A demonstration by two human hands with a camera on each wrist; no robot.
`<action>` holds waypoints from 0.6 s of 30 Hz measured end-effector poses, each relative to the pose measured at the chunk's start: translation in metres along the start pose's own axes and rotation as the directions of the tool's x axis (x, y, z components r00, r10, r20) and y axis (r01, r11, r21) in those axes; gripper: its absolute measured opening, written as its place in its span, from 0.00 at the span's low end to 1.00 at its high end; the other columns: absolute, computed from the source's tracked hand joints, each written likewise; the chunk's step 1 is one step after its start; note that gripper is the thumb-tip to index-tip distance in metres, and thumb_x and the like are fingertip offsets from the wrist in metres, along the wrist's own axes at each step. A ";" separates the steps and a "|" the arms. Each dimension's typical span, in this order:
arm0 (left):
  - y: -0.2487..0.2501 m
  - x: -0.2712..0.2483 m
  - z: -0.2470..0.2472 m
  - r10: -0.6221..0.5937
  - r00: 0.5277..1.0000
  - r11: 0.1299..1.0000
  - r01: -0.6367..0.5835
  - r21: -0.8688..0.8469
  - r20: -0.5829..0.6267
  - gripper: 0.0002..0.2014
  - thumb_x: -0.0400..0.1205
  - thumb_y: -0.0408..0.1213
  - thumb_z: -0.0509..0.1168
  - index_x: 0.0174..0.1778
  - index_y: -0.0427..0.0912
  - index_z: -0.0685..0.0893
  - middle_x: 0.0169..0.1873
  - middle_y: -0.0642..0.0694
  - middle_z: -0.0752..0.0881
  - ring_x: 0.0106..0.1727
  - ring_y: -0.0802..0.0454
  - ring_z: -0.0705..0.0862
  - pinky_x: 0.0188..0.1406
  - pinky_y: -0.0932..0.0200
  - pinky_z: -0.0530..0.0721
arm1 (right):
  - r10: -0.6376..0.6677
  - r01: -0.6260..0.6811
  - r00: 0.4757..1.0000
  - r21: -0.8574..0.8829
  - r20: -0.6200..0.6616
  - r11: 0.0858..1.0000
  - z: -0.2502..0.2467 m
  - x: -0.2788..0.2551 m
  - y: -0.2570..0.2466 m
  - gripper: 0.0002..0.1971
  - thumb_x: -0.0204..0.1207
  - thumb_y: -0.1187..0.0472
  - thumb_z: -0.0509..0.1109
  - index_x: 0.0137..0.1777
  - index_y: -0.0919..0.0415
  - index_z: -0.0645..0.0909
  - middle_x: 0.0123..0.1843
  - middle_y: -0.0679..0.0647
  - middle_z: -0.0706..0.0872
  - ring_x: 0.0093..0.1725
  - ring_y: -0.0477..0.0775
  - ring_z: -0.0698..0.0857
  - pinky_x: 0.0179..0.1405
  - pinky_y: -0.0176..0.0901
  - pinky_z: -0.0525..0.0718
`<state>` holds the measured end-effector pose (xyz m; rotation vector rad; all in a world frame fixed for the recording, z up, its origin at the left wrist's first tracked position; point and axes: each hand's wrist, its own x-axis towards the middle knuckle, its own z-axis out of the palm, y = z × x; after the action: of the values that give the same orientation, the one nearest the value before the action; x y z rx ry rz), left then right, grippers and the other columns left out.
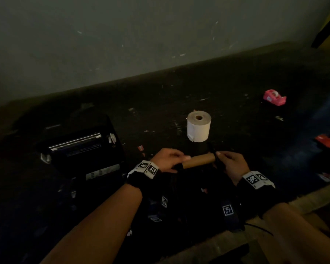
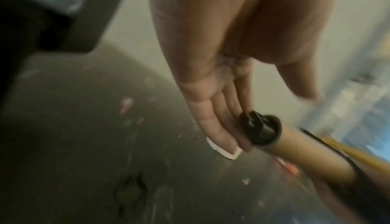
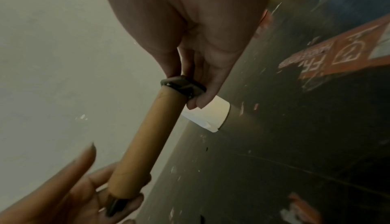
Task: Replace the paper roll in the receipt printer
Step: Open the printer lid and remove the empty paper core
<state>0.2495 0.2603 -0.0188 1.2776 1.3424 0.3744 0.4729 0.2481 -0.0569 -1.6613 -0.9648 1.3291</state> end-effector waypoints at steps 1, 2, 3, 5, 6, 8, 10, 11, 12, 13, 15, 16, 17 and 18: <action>0.000 0.001 0.001 0.019 0.999 0.997 -0.022 0.078 0.039 0.21 0.78 0.43 0.69 0.66 0.41 0.80 0.57 0.42 0.84 0.57 0.48 0.82 0.56 0.52 0.84 | 0.005 -0.005 1.000 0.005 0.007 1.000 0.001 0.001 0.000 0.08 0.78 0.56 0.65 0.46 0.53 0.86 0.44 0.59 0.90 0.46 0.58 0.89 0.59 0.59 0.84; -0.002 0.002 0.002 0.043 0.997 0.985 -0.053 0.166 0.062 0.23 0.77 0.42 0.70 0.67 0.40 0.79 0.58 0.41 0.85 0.55 0.49 0.83 0.57 0.52 0.84 | 0.007 -0.007 1.000 0.023 0.013 1.000 0.001 0.001 0.000 0.08 0.78 0.56 0.65 0.46 0.54 0.86 0.44 0.60 0.90 0.46 0.58 0.88 0.60 0.60 0.84; -0.003 0.004 0.003 0.067 0.994 0.965 -0.086 0.250 0.081 0.24 0.76 0.42 0.71 0.67 0.41 0.80 0.59 0.40 0.85 0.54 0.50 0.83 0.59 0.51 0.82 | 0.009 -0.009 1.000 0.032 0.020 0.999 0.000 0.001 0.000 0.08 0.78 0.57 0.66 0.46 0.55 0.86 0.45 0.61 0.90 0.47 0.59 0.88 0.60 0.60 0.83; -0.007 0.007 0.004 0.098 0.989 0.920 -0.132 0.369 0.110 0.23 0.75 0.43 0.72 0.65 0.42 0.82 0.60 0.41 0.86 0.56 0.51 0.83 0.64 0.50 0.80 | -0.020 0.020 1.000 0.027 0.014 0.999 -0.005 -0.003 0.000 0.09 0.78 0.60 0.65 0.48 0.60 0.87 0.43 0.62 0.89 0.45 0.60 0.86 0.57 0.57 0.84; -0.009 0.007 0.005 0.102 0.988 0.903 -0.139 0.406 0.112 0.22 0.75 0.43 0.72 0.65 0.43 0.83 0.60 0.42 0.86 0.59 0.50 0.83 0.65 0.52 0.79 | -0.044 0.044 0.999 0.018 -0.005 0.999 -0.010 -0.005 0.000 0.10 0.78 0.61 0.64 0.49 0.64 0.87 0.41 0.62 0.88 0.43 0.59 0.86 0.52 0.54 0.83; -0.014 0.009 0.005 0.082 0.993 0.876 -0.111 0.470 0.082 0.22 0.74 0.42 0.73 0.65 0.43 0.83 0.61 0.42 0.86 0.62 0.48 0.83 0.65 0.56 0.78 | -0.076 0.075 0.995 -0.027 -0.070 0.997 -0.028 -0.006 0.001 0.10 0.79 0.64 0.63 0.49 0.68 0.86 0.42 0.63 0.87 0.43 0.58 0.84 0.46 0.49 0.82; -0.022 0.013 0.004 0.045 0.999 0.847 -0.054 0.528 0.031 0.22 0.74 0.41 0.73 0.64 0.42 0.83 0.61 0.41 0.86 0.62 0.47 0.83 0.63 0.57 0.78 | -0.135 0.116 0.980 -0.126 -0.147 0.985 -0.052 -0.001 0.005 0.11 0.78 0.66 0.64 0.53 0.73 0.84 0.49 0.65 0.87 0.48 0.57 0.82 0.49 0.45 0.79; -0.024 0.013 0.005 0.015 1.000 0.835 -0.018 0.550 0.011 0.22 0.74 0.41 0.73 0.64 0.42 0.83 0.61 0.42 0.86 0.62 0.47 0.83 0.62 0.57 0.79 | -0.149 0.115 0.972 -0.182 -0.184 0.976 -0.063 0.001 0.006 0.12 0.78 0.66 0.65 0.54 0.74 0.84 0.52 0.67 0.87 0.50 0.57 0.81 0.52 0.45 0.78; -0.027 0.014 0.005 -0.014 1.000 0.826 0.013 0.564 -0.003 0.22 0.74 0.42 0.73 0.64 0.42 0.83 0.61 0.42 0.86 0.62 0.47 0.83 0.61 0.57 0.79 | -0.161 0.110 0.962 -0.228 -0.219 0.967 -0.074 0.005 0.010 0.12 0.77 0.65 0.65 0.55 0.74 0.84 0.54 0.68 0.87 0.52 0.57 0.82 0.54 0.45 0.77; -0.030 0.016 0.007 -0.034 0.999 0.819 0.037 0.573 -0.017 0.22 0.74 0.42 0.73 0.64 0.42 0.83 0.61 0.42 0.85 0.62 0.46 0.83 0.60 0.58 0.78 | -0.157 0.090 0.957 -0.264 -0.246 0.960 -0.081 0.005 0.013 0.13 0.77 0.65 0.66 0.55 0.74 0.84 0.56 0.68 0.87 0.54 0.58 0.83 0.55 0.45 0.76; -0.034 0.018 0.012 -0.039 0.998 0.804 0.061 0.591 -0.050 0.22 0.74 0.43 0.73 0.64 0.42 0.84 0.62 0.42 0.85 0.63 0.47 0.82 0.56 0.61 0.77 | -0.149 0.066 0.958 -0.314 -0.247 0.947 -0.090 0.008 0.020 0.13 0.77 0.65 0.66 0.54 0.75 0.84 0.56 0.70 0.87 0.55 0.60 0.84 0.54 0.46 0.76; -0.035 0.019 0.016 -0.034 0.997 0.793 0.069 0.605 -0.069 0.22 0.74 0.43 0.73 0.63 0.42 0.84 0.62 0.42 0.85 0.63 0.47 0.82 0.55 0.62 0.76 | -0.133 0.052 0.964 -0.328 -0.231 0.943 -0.091 0.008 0.025 0.13 0.78 0.66 0.65 0.54 0.75 0.84 0.55 0.70 0.87 0.53 0.58 0.83 0.52 0.45 0.75; -0.036 0.021 0.020 -0.027 0.996 0.780 0.075 0.621 -0.085 0.22 0.74 0.44 0.73 0.63 0.42 0.84 0.62 0.43 0.86 0.63 0.47 0.82 0.54 0.63 0.76 | -0.095 0.021 0.974 -0.335 -0.206 0.942 -0.089 0.008 0.028 0.13 0.78 0.65 0.65 0.53 0.75 0.84 0.55 0.70 0.87 0.50 0.56 0.82 0.51 0.44 0.75; -0.038 0.023 0.024 -0.021 0.995 0.767 0.080 0.637 -0.100 0.22 0.74 0.44 0.73 0.63 0.42 0.85 0.62 0.42 0.86 0.63 0.46 0.83 0.53 0.63 0.76 | -0.072 0.012 0.983 -0.333 -0.169 0.943 -0.087 0.011 0.034 0.12 0.78 0.65 0.65 0.52 0.75 0.85 0.53 0.70 0.87 0.49 0.56 0.81 0.51 0.44 0.75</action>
<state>0.2595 0.2550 -0.0673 1.7967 1.6517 -0.0967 0.5632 0.2341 -0.0791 -1.9625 -1.1552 1.0060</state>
